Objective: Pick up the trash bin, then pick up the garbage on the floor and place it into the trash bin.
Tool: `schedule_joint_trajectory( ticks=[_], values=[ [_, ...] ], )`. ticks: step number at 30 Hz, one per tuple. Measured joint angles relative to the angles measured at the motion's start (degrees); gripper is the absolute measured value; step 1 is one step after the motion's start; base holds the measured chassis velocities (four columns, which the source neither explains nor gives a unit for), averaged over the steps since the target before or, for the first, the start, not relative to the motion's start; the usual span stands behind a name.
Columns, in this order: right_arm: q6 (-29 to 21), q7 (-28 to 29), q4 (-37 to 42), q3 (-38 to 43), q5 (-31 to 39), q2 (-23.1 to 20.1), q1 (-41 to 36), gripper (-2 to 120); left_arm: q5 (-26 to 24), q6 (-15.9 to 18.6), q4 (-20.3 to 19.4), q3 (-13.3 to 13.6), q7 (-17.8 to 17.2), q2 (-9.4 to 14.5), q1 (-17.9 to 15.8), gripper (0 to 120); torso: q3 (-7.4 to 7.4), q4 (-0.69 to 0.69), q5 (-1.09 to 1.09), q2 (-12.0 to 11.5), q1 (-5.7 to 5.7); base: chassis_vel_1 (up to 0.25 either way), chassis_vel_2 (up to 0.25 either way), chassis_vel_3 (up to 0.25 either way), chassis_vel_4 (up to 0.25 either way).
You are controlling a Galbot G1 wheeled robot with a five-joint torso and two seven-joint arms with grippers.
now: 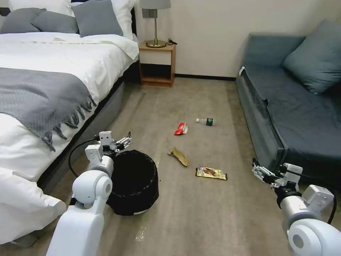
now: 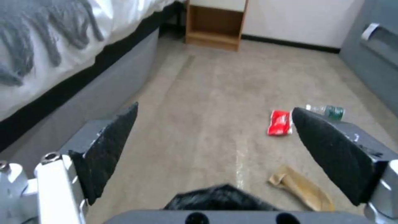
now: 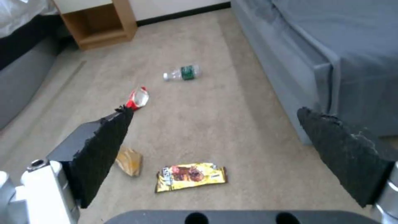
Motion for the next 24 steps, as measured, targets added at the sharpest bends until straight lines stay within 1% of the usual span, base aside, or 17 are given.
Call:
schedule_joint_trajectory(
  ticks=[1,2,3,4,6,7,8,9,10,12,13,15,17,19,21,24],
  values=[
    [0.0,-0.1,0.0,-0.1,-0.1,0.0,0.1,100,-0.9,0.6,-0.3,-0.4,-0.1,0.9,0.3,100,0.0,0.0,0.0,0.0,0.0,0.0,0.0,0.0,0.0],
    [0.0,-0.1,0.0,-0.1,-0.1,0.0,0.1,100,-0.9,0.6,-0.3,-0.4,-0.1,0.9,0.3,100,0.0,0.0,0.0,0.0,0.0,0.0,0.0,0.0,0.0],
    [0.1,-0.2,-0.1,-0.1,-0.1,0.0,0.2,100,-1.8,1.6,-0.6,-1.1,-0.1,2.5,0.6,99,0.0,0.0,0.0,0.0,0.0,0.0,0.0,0.0,0.0],
    [0.1,-0.2,-0.1,-0.1,-0.1,0.0,0.2,100,-1.8,1.6,-0.6,-1.1,-0.1,2.5,0.6,99,0.0,0.0,0.0,0.0,0.0,0.0,0.0,0.0,0.0],
    [0.6,-0.2,-0.6,0.1,-0.3,0.1,0.4,100,-2.9,3.4,-0.7,-2.5,-0.4,5.5,1.3,99,0.0,0.0,0.0,0.0,0.0,0.0,0.0,0.0,0.0],
    [0.6,-0.2,-0.6,0.1,-0.3,0.1,0.4,100,-2.9,3.4,-0.7,-2.5,-0.4,5.5,1.3,99,0.0,0.0,0.0,0.0,0.0,0.0,0.0,0.0,0.0],
    [1.2,-0.4,-0.9,0.2,-0.6,0.2,0.2,100,-4.0,5.1,-0.5,-3.9,-1.3,7.3,2.1,98,0.0,0.0,0.0,0.0,0.0,0.0,0.0,0.0,0.0],
    [1.6,-0.6,-1.1,0.3,-0.9,0.3,0.0,100,-4.7,6.6,-0.2,-5.0,-2.2,8.5,2.9,98,0.0,0.0,0.01,0.0,0.0,0.0,0.0,0.0,0.0],
    [1.6,-0.6,-1.1,0.3,-0.9,0.3,0.0,100,-4.7,6.6,-0.2,-5.0,-2.2,8.5,2.9,98,0.0,0.0,0.01,0.0,0.0,0.0,0.0,0.0,0.0],
    [1.8,-1.3,-1.1,0.4,-1.0,0.4,-0.1,100,-5.4,8.4,-0.1,-5.7,-2.6,9.3,3.9,98,0.0,0.01,0.0,0.0,0.0,0.0,0.0,0.0,0.0],
    [1.8,-1.3,-1.1,0.4,-1.0,0.4,-0.1,100,-5.4,8.4,-0.1,-5.7,-2.6,9.3,3.9,98,0.0,0.01,0.0,0.0,0.0,0.0,0.0,0.0,0.0],
    [1.9,-2.6,-1.1,0.6,-1.3,0.4,-0.3,100,-6.7,10.1,0.1,-5.8,-3.7,9.3,4.7,98,0.0,0.0,0.0,0.0,0.0,0.0,0.0,0.0,0.0],
    [1.9,-2.7,-1.1,0.6,-1.4,0.5,-0.3,100,-6.9,10.2,0.3,-5.8,-4.1,9.2,4.7,98,0.0,0.0,0.0,0.0,0.0,0.0,0.0,0.0,0.0],
    [2.0,-3.0,-1.1,0.4,-1.7,0.6,-0.3,100,-7.7,10.3,0.8,-5.4,-5.2,8.8,5.0,98,-0.01,0.0,0.0,0.0,0.0,0.0,0.0,0.0,0.0],
    [2.0,-3.1,-1.1,0.4,-1.8,0.6,-0.3,100,-7.8,10.3,1.0,-5.2,-5.4,8.7,5.0,98,0.0,0.0,0.0,0.0,0.0,0.0,0.0,0.0,0.0],
    [2.5,-3.3,-1.1,0.2,-2.2,0.8,-0.6,100,-8.2,10.3,2.4,-4.0,-6.2,8.0,5.4,98,0.0,0.0,0.01,0.0,0.0,0.0,0.0,0.0,0.0]
  ],
)
